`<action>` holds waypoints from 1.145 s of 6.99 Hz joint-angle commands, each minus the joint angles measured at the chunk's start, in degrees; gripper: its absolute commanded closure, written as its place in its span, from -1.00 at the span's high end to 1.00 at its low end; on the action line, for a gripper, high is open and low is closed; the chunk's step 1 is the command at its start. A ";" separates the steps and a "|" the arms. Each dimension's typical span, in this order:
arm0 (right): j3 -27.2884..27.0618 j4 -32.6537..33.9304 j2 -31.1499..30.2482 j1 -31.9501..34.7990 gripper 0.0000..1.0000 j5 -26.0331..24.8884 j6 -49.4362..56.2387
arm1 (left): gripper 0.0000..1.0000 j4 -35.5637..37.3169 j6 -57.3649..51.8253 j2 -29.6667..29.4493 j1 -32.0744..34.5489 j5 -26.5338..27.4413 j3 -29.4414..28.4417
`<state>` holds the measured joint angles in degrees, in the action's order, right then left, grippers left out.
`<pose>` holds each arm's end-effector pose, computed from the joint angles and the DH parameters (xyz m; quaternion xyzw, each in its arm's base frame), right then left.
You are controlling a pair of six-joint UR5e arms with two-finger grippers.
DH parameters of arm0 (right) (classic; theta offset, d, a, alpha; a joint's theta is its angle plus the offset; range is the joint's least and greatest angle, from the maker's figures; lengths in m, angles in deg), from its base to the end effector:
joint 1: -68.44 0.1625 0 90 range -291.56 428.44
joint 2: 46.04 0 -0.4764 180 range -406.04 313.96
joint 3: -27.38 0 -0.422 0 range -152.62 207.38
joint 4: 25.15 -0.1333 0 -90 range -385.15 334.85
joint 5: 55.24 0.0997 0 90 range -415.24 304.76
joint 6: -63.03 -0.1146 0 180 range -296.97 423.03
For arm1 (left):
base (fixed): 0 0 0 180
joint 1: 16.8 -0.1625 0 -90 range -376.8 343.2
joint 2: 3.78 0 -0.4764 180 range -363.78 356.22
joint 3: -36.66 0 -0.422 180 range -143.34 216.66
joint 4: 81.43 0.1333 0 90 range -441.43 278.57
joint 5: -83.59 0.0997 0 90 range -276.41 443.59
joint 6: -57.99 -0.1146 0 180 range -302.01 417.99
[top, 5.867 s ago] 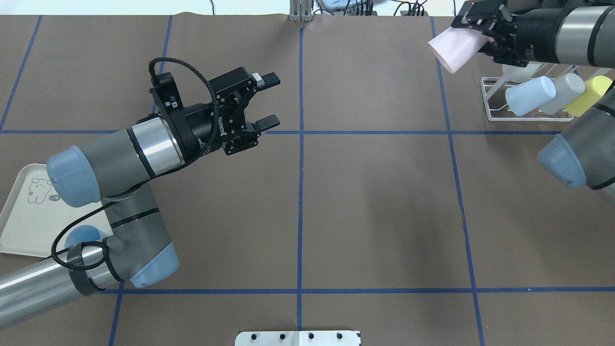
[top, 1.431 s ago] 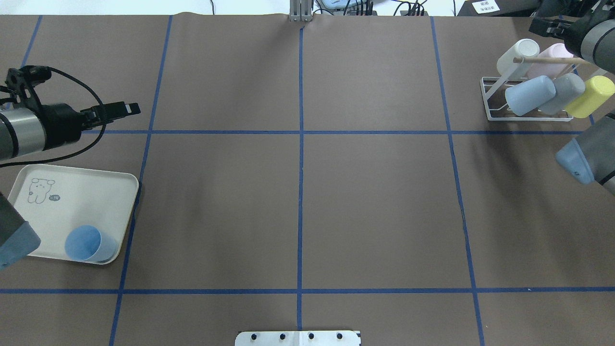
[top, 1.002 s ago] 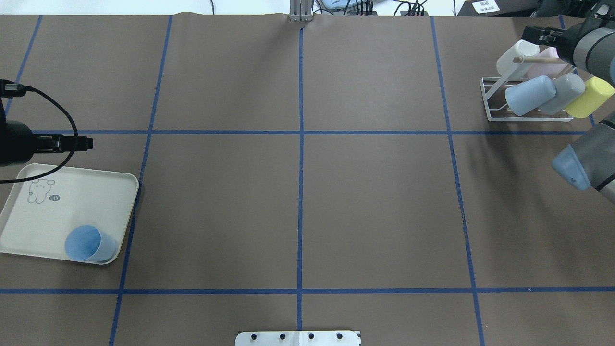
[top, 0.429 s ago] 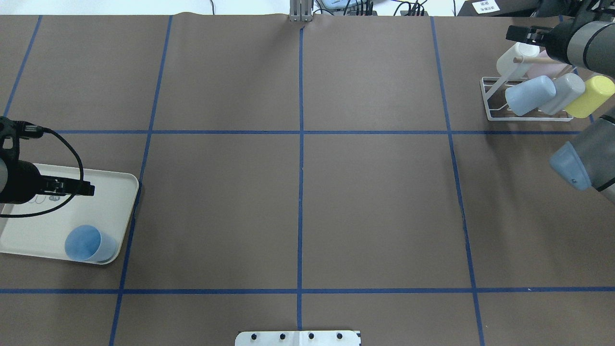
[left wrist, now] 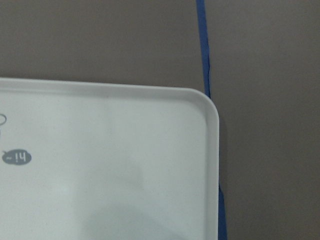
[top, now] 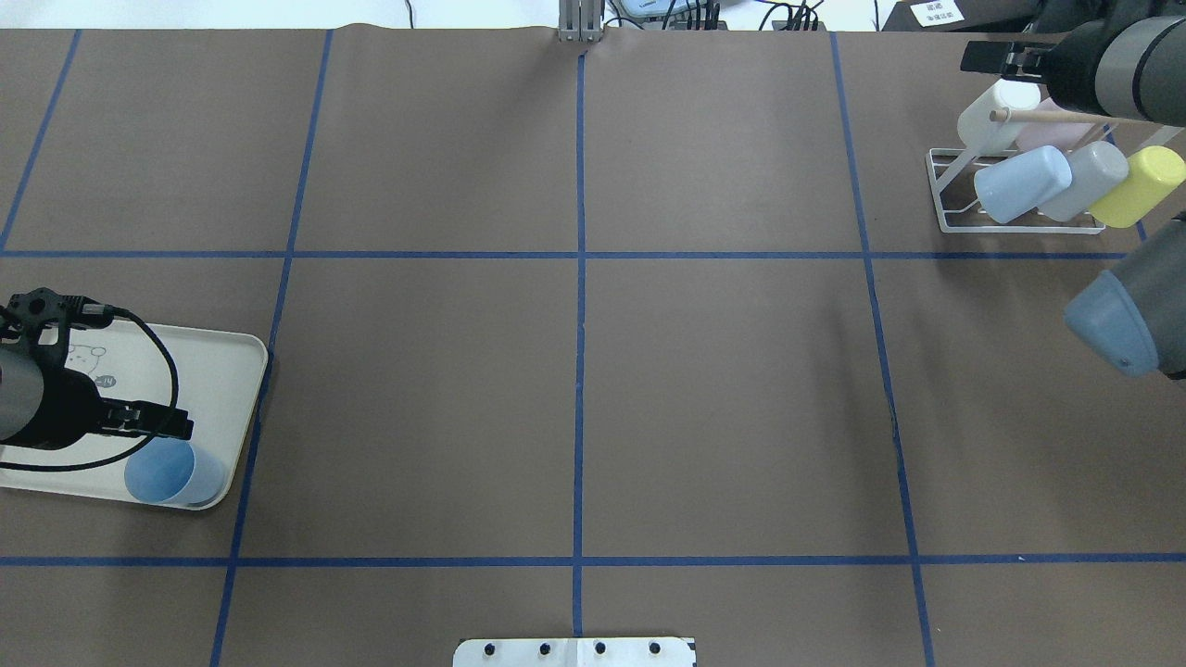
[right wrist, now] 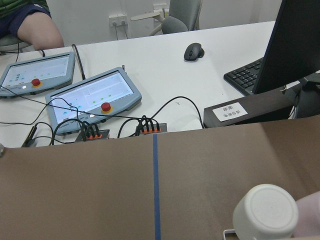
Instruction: Transfer IKEA cup to right arm and place on rack
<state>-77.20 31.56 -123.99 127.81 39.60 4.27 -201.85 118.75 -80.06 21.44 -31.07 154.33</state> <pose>-0.2123 -0.6012 0.4102 0.3290 -0.3769 0.1899 0.8448 0.2932 -0.3399 0.5283 0.0405 0.4166 0.0094 0.9081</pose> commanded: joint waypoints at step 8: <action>-0.26 -0.19 0.17 -2.85 0.99 -0.53 -3.20 | -1.00 0.45 1.38 0.96 -1.76 -7.66 -3.49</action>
<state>-77.48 31.48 -123.89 125.44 39.36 2.00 -201.63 119.64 -78.96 19.71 -36.17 152.07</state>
